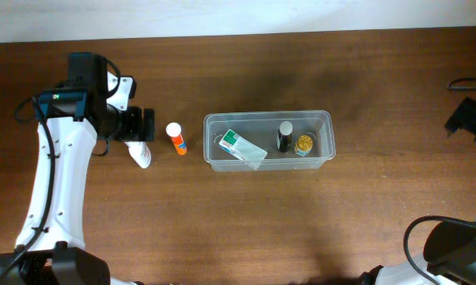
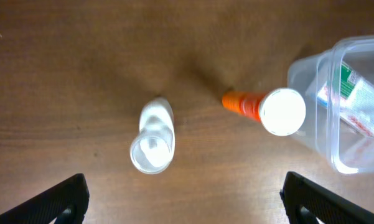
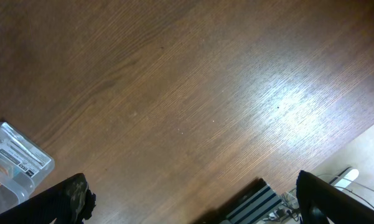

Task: Pack container
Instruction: 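Move left gripper over the white tube bottle, then lower left gripper and close it on the white tube bottle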

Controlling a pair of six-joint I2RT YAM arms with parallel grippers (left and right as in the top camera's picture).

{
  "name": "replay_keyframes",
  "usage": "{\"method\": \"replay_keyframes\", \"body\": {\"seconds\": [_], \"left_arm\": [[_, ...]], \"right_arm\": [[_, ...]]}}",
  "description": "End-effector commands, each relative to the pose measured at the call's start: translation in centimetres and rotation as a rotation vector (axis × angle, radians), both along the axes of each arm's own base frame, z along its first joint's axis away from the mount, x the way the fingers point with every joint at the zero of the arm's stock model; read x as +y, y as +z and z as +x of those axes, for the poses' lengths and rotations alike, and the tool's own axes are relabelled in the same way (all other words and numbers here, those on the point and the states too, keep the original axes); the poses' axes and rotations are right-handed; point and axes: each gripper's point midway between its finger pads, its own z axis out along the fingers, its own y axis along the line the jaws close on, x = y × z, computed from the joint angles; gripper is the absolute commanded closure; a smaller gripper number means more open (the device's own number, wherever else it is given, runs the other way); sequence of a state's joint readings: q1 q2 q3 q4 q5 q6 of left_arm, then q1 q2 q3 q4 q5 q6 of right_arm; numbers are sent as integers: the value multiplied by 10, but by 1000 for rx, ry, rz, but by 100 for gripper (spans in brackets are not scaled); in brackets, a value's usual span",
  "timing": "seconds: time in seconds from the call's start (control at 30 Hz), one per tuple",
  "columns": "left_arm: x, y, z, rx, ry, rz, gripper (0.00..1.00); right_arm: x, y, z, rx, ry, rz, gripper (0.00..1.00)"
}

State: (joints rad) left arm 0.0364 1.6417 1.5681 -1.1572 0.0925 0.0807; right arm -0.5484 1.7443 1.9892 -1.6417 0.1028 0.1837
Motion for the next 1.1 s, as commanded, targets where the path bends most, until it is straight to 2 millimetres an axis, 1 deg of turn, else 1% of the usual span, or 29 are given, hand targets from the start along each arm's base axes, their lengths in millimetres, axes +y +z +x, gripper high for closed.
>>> {"method": "replay_keyframes", "body": {"seconds": [0.0,0.1,0.17,0.37,0.5,0.7,0.83,1.07], "left_arm": [[8,3,10,-21,52,10,1],[24,-6,11,8,151,72,1],[31,-13,11,27,180,100,0],[31,-30,12,80,177,101,1],[22,-35,10,104,161,53,1],[22,-39,11,114,160,52,1],[22,-46,11,135,160,53,1],[22,-75,12,215,158,55,1]], "right_arm": [[0,-3,1,2,-10,10,2],[0,-3,1,2,-10,10,2],[0,-3,0,3,-10,10,2],[0,-3,0,3,-10,10,2],[0,-3,0,3,-10,10,2],[0,-3,0,3,-10,10,2],[0,-3,0,3,-10,10,2],[0,-3,1,2,-10,10,2]]}}
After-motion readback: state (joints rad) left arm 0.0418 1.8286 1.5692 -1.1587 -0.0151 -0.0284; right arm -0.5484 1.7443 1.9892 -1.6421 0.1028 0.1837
